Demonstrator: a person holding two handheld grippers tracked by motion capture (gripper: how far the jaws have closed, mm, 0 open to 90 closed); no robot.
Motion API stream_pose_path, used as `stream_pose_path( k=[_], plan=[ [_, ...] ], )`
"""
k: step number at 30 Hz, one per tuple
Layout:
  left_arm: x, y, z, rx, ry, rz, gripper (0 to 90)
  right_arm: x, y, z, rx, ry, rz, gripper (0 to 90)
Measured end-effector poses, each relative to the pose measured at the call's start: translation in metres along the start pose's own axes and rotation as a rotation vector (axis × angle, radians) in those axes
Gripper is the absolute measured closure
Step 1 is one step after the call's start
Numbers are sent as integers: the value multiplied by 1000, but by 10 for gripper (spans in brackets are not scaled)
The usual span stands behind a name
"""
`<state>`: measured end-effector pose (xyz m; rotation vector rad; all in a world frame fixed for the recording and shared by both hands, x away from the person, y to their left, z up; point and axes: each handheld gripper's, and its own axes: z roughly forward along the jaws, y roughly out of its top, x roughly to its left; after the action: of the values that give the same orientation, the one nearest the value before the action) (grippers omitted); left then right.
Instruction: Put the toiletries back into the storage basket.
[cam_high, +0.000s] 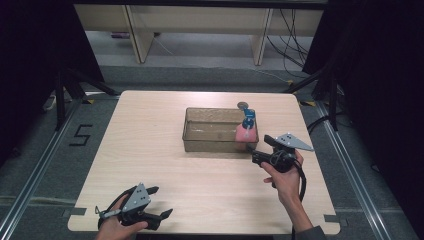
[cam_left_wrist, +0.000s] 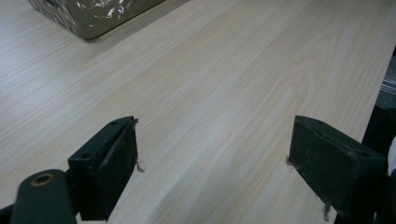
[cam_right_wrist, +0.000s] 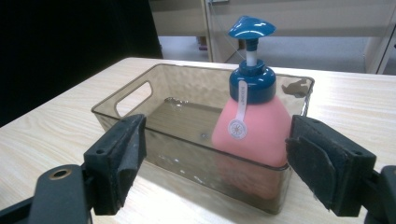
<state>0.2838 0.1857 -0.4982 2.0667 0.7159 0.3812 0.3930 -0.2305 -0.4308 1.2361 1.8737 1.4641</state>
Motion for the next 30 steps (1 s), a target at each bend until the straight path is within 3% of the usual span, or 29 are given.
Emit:
stream_pose_path(
  k=[1,2,4,7,10,11,13,17,20,23,25,27,28,29,30],
  plan=[
    [0,0,0,1,2,-1,151,3,-1,-1,7,9,31,211],
    [-1,0,0,-5,-1,-8,151,1,-1,-1,-5,10,1,210],
    [-1,0,0,-11,-2,-12,151,1,-2,-2,-4,2,-8,210],
    [-1,0,0,-5,0,-6,151,4,-4,-4,5,11,27,210],
    [-1,0,0,-12,-2,-14,151,4,-6,-6,15,6,29,209],
    [0,0,0,1,2,-1,151,3,-6,-6,19,-5,0,209],
    [1,0,0,5,-8,2,151,5,-7,-8,20,16,27,204],
    [1,0,0,-1,2,-2,151,3,-9,-9,8,10,4,185],
    [2,0,0,9,5,12,151,4,-12,-10,6,14,16,178],
    [0,0,1,-13,-3,-14,151,6,-14,-12,18,26,52,174],
    [0,0,1,-15,-3,-15,151,4,-16,-12,3,30,26,172],
    [3,1,-1,11,2,24,151,5,-17,-14,16,27,23,170],
    [1,0,1,-15,-6,-6,151,5,-17,-14,19,33,30,170],
    [2,1,0,-5,-2,7,151,6,-18,-14,17,40,29,169],
    [1,0,1,-18,-7,-9,151,5,-19,-15,20,30,14,168]
  ],
)
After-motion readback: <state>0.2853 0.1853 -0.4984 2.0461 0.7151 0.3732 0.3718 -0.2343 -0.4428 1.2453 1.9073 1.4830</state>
